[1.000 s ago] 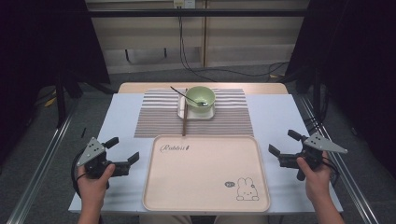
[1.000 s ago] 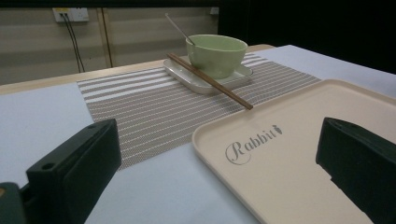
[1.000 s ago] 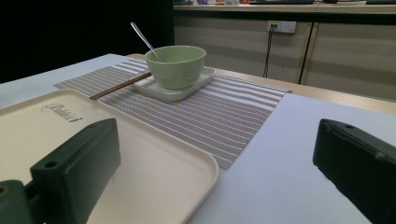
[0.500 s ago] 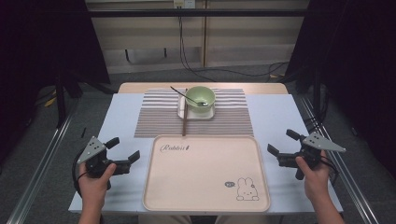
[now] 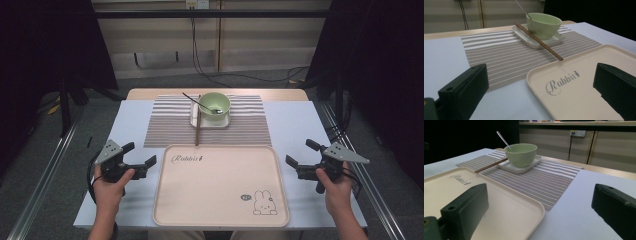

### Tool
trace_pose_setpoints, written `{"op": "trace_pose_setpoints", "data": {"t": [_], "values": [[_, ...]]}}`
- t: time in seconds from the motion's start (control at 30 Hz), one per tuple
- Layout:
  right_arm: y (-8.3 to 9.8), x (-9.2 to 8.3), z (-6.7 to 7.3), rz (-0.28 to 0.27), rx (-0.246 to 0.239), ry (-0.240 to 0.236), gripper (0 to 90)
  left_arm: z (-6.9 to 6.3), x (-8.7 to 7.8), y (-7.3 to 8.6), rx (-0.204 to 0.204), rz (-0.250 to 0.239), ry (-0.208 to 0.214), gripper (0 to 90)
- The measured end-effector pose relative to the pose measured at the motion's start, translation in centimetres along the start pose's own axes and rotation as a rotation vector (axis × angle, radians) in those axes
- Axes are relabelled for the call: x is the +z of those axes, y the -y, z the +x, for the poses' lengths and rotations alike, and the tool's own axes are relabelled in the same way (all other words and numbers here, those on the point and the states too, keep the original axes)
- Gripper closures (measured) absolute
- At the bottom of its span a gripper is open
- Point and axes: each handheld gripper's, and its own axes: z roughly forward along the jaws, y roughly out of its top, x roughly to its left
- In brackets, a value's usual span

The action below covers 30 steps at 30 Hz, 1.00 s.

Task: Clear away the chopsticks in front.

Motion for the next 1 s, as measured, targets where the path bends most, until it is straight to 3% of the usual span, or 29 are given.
{"op": "trace_pose_setpoints", "data": {"t": [0.13, 0.27, 0.6, 0.8, 1.0], "values": [[0.0, -0.1, 0.1, 0.004, -0.006, -0.002, 0.7, 0.3, 0.6, -0.1, 0.001, 0.008, -0.015, 0.0], [0.0, -0.2, 0.1, 0.002, -0.009, -0.001, 0.7, 0.5, 1.3, -0.8, -0.024, -0.002, -0.022, 0.0], [0.1, -0.2, 0.3, 0.009, -0.013, 0.0, 0.7, 0.0, 4.6, -1.7, -0.08, 0.016, 0.024, 0.0], [0.1, -0.2, 0.3, 0.011, -0.013, 0.002, 0.7, -0.2, 6.0, -2.2, -0.11, 0.04, 0.024, 0.0], [0.1, -0.1, 0.2, 0.01, -0.023, -0.003, 0.7, -0.6, 7.7, -3.0, -0.111, 0.038, 0.041, 0.0]]}}
